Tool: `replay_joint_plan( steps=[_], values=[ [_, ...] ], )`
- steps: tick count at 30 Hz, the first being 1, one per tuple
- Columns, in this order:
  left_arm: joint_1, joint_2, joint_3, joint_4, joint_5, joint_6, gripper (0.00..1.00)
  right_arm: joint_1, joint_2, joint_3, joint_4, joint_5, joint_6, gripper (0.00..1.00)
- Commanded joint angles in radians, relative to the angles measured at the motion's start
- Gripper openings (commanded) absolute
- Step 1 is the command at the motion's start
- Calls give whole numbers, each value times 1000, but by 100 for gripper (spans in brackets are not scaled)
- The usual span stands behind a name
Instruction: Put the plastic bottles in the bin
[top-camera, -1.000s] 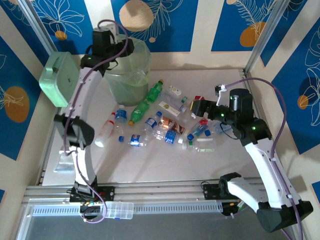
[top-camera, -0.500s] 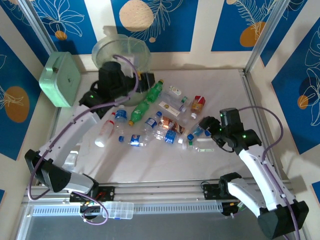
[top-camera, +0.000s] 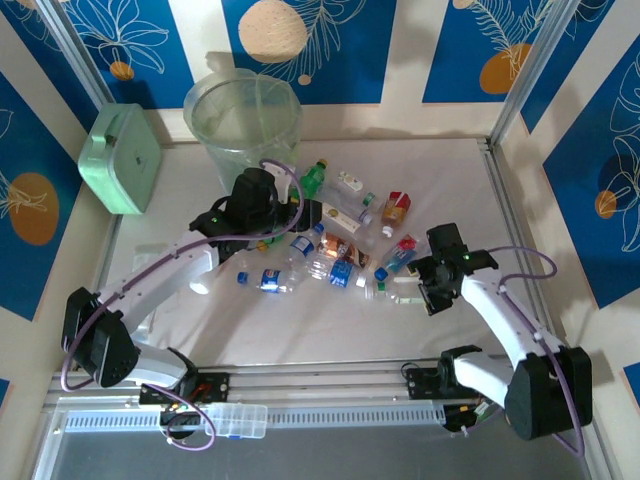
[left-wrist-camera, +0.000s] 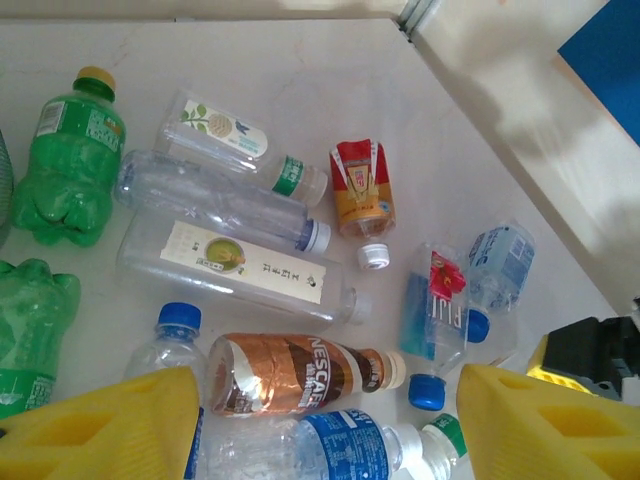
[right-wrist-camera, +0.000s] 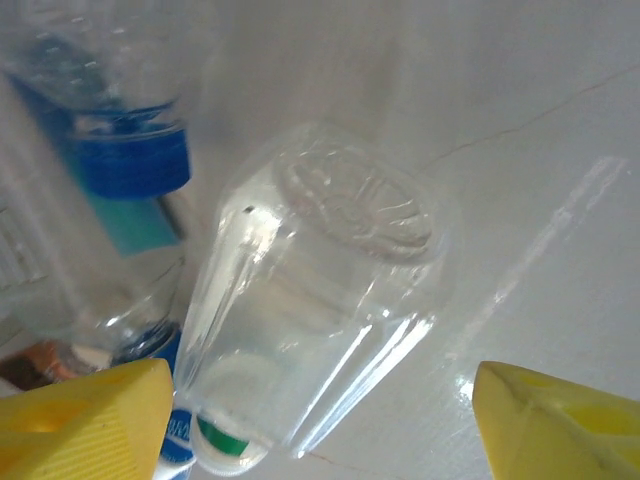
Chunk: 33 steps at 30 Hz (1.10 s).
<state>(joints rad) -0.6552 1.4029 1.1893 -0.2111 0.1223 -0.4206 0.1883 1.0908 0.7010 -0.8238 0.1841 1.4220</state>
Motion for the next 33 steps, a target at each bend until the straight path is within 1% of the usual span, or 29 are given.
replay_joint_plan(
  steps=[1, 7, 12, 13, 17, 19, 20, 25, 28, 30, 31, 33],
  values=[
    [-7, -28, -4, 49, -13, 9, 68, -7, 72, 26, 16, -4, 46, 81],
    [-9, -37, -13, 56, -11, 6, 69, -26, 223, 41, 89, -22, 3, 81],
    [-11, -33, -12, 56, -3, 6, 69, -33, 268, 40, 125, -11, -12, 79],
    [-10, -34, -12, 57, -3, 9, 69, -33, 273, 37, 128, -9, -15, 78],
    [-10, -33, -13, 58, -6, 16, 69, -44, 267, 29, 136, -5, -31, 66],
    [-10, -30, -14, 58, -4, 17, 69, -53, 254, 24, 143, -7, -42, 60],
    [-10, -29, -14, 59, -3, 17, 69, -57, 244, 22, 141, -6, -49, 58],
    [-10, -21, -12, 65, 19, 19, 69, -72, 177, 25, 119, -9, -108, 57],
    [-10, -22, -17, 77, 43, 22, 70, -72, 103, 3, 152, -35, -180, 57],
    [-11, -22, -18, 81, 58, 20, 74, -73, 44, -8, 176, -55, -240, 56],
    [-11, -22, -19, 83, 67, 19, 79, -72, 9, -10, 191, -68, -285, 56],
    [-11, -19, -21, 97, 99, 17, 81, -74, -60, -6, 245, -115, -398, 57]
  ],
)
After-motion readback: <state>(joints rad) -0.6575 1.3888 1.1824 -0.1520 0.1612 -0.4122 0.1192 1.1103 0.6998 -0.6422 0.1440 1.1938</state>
